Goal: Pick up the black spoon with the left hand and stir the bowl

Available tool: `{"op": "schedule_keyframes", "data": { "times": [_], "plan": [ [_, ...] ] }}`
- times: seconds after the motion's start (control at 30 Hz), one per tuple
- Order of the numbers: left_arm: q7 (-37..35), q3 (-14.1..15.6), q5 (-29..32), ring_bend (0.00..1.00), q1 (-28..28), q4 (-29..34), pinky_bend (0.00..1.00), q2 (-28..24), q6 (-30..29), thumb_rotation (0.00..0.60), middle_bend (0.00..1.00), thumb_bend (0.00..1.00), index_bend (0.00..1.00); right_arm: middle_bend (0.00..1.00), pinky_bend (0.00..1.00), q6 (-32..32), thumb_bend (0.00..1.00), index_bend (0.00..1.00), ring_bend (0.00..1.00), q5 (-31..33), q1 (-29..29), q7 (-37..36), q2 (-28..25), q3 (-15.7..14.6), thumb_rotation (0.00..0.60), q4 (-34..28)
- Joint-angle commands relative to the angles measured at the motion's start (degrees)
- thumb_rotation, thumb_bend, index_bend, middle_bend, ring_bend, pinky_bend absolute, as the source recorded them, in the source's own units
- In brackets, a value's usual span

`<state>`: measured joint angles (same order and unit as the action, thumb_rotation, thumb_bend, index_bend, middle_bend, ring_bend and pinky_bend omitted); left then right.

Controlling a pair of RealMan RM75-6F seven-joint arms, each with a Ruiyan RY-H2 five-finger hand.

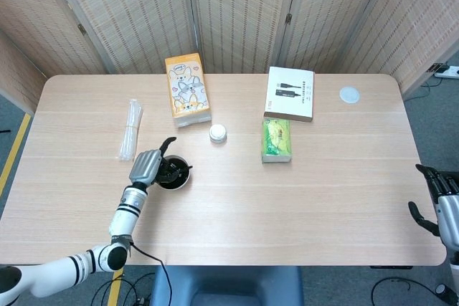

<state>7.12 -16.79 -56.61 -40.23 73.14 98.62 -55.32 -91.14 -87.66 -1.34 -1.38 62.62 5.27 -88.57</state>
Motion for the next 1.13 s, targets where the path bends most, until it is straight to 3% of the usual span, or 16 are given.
{"op": "schedule_keyframes", "data": {
  "times": [0.03,0.17,0.37,0.53,0.77,0.97,1.13],
  "plan": [
    [-0.1,0.1,-0.4,0.89,0.9,1.3,1.0,-1.2,-1.1,0.6,0.9,0.27,0.01,0.23,0.24,0.3,0.26,0.17,0.28,-0.2,-0.3,0.1,0.1,0.1,0.6,0.0],
    [-1.8,-0.3,-1.5,0.82,2.4,3.3,1.0,-3.1,-3.4,0.6,0.82,0.26,0.0,0.23,0.24,0.2,0.26,0.17,0.28,-0.4,-0.6,0.1,-0.2,0.3,0.6,-0.2],
    [-2.5,0.0,-2.2,0.63,6.6,7.4,0.96,-8.0,-8.5,0.6,0.66,0.26,0.0,0.23,0.24,0.3,0.26,0.17,0.28,0.2,-0.5,0.0,-0.9,0.5,0.6,-0.5],
    [-2.2,1.4,-3.3,0.5,11.1,9.3,0.79,-12.2,-13.8,0.6,0.56,0.26,0.05,0.23,0.24,1.3,0.26,0.17,0.28,0.8,-0.5,-0.4,-1.3,0.3,0.6,-0.6],
    [1.4,6.3,-9.5,0.38,18.0,10.8,0.57,-17.1,-24.1,0.6,0.44,0.26,0.17,0.23,0.24,4.9,0.26,0.17,0.28,-0.2,-1.7,-2.5,-1.8,-1.4,0.6,-0.1],
    [3.2,10.4,-14.9,0.26,22.5,14.2,0.36,-20.3,-29.5,0.6,0.32,0.26,0.16,0.18,0.23,7.4,0.26,0.17,0.17,-1.1,-2.9,-3.9,-2.3,-2.3,0.6,0.0],
    [5.3,13.0,-19.0,0.24,25.7,18.8,0.32,-22.2,-33.4,0.6,0.29,0.26,0.16,0.17,0.22,7.6,0.26,0.17,0.16,-1.1,-3.0,-3.9,-1.8,-2.5,0.6,0.1]
  ]
}}
